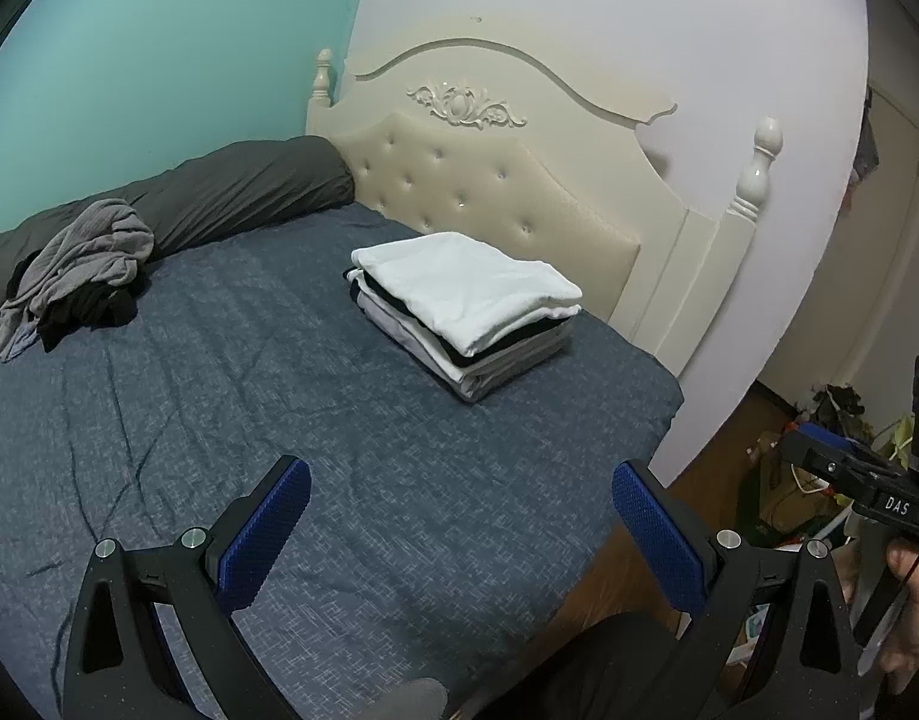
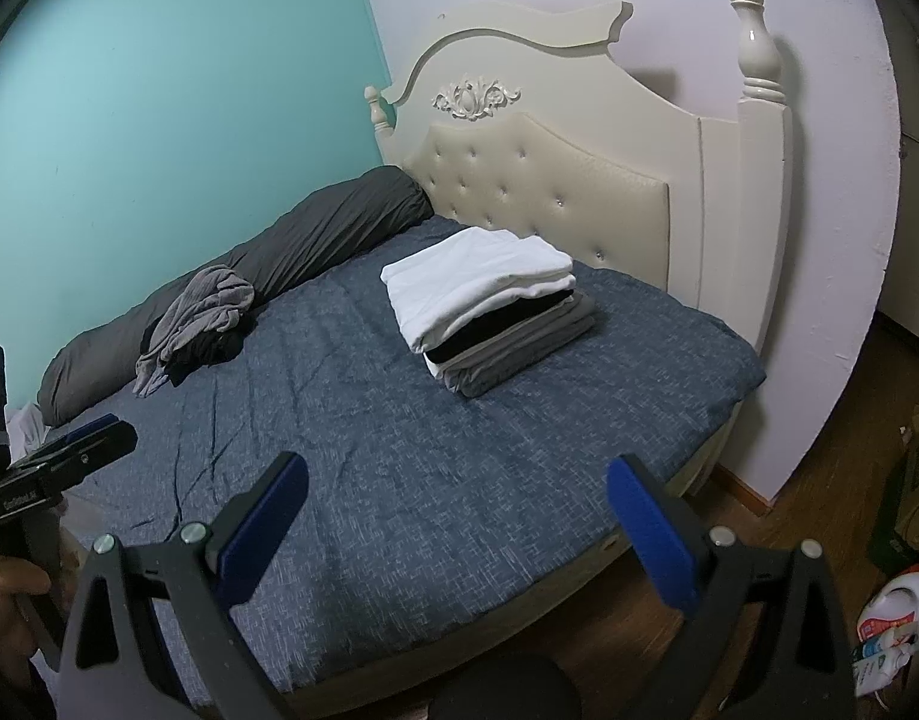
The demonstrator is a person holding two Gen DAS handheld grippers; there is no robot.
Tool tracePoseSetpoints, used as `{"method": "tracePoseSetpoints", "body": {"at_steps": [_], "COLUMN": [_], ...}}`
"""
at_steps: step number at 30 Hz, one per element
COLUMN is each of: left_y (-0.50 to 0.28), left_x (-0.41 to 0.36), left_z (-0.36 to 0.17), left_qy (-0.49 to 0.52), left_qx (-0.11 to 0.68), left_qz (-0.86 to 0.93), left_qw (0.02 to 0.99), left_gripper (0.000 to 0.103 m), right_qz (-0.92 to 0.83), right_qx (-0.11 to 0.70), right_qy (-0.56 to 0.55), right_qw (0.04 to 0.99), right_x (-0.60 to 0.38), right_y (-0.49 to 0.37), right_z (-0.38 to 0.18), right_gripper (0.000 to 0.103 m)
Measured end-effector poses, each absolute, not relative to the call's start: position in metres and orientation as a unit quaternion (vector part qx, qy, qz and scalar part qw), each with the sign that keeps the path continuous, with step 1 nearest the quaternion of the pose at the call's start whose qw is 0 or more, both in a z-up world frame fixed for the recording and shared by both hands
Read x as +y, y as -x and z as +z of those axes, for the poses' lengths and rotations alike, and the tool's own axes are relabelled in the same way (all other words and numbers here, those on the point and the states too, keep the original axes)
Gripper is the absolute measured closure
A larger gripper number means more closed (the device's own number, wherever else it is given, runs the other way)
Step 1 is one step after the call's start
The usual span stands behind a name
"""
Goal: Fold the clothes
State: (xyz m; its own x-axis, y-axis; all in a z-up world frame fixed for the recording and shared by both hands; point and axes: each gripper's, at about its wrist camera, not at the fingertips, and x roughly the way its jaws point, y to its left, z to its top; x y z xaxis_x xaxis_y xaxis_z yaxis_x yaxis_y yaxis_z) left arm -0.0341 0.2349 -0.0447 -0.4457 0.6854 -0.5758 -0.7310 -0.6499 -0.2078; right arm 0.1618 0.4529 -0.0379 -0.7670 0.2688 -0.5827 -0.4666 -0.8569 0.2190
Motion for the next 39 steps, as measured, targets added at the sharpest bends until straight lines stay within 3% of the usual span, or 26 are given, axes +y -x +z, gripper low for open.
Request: {"method": "tracePoseSetpoints", "body": {"at_steps": [39], "left_y": [0.03], "left_x": [0.225], "left_z": [-0.039], "left_qy": [0.344], "left_qx": [0.027], "left_qz": [0.823], "left_qw": [0.452], "left_gripper": [0.0], "right_qz": [0.923], "right_qx": [0.174], "right_qy": [0.277], "right_qw": [0.202], "right_x": [0.453], "right_y": [-0.163], "right_z": [-0.037], "right_gripper": [0.002]}}
